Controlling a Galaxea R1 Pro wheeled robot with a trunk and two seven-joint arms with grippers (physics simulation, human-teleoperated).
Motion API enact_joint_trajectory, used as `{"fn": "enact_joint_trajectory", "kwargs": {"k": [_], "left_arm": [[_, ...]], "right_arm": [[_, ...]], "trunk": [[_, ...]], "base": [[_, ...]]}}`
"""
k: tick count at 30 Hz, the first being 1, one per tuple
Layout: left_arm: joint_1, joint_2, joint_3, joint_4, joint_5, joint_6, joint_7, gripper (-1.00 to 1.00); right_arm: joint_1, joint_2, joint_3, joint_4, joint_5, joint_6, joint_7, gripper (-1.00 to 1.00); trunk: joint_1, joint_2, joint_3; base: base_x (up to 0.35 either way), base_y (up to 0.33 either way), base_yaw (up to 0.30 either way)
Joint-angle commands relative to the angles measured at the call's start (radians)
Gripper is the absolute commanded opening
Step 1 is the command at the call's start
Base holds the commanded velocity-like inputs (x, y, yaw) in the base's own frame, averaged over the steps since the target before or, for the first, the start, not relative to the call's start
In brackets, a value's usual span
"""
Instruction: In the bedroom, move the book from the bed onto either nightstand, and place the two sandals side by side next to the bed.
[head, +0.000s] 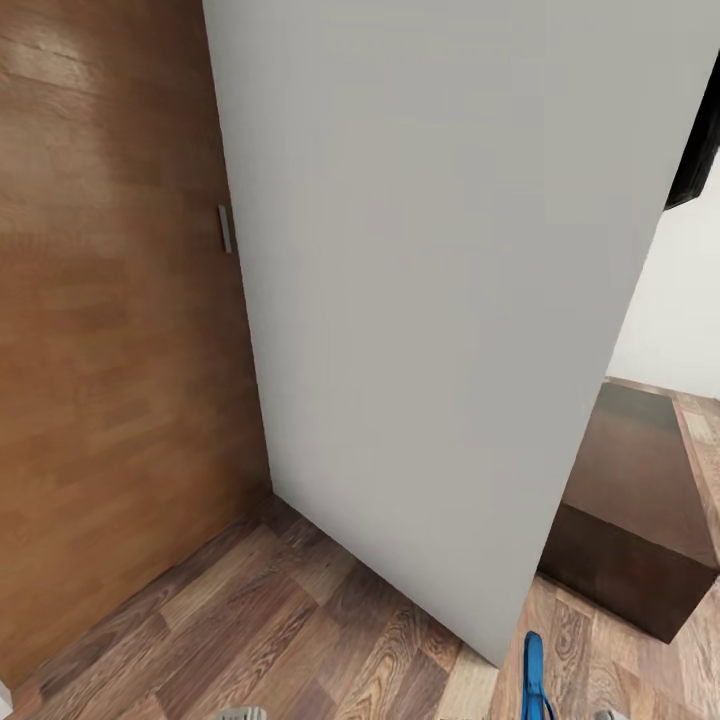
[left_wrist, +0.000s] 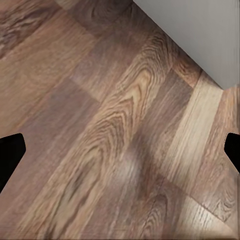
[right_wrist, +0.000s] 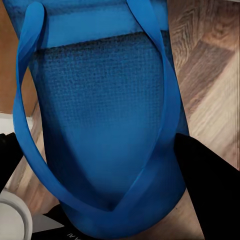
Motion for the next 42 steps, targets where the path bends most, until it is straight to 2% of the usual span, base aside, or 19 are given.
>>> {"fn": "enact_joint_trajectory", "kwargs": {"k": [1, 42], "left_arm": [[-0.001, 0.000, -0.009, 0.001, 0.009, -0.004, -0.003, 1.00], [-0.001, 0.000, -0.009, 0.001, 0.009, -0.004, -0.003, 1.00]], "right_arm": [[-0.002, 0.000, -0.008, 0.004, 0.004, 0.000, 0.004, -1.00], [-0.002, 0.000, -0.008, 0.004, 0.004, 0.000, 0.004, -1.00]], "trunk": [[0.000, 0.000, -0.001], [0.000, 0.000, -0.001]], "base": [[0.000, 0.000, -0.279], [0.000, 0.000, -0.281]]}}
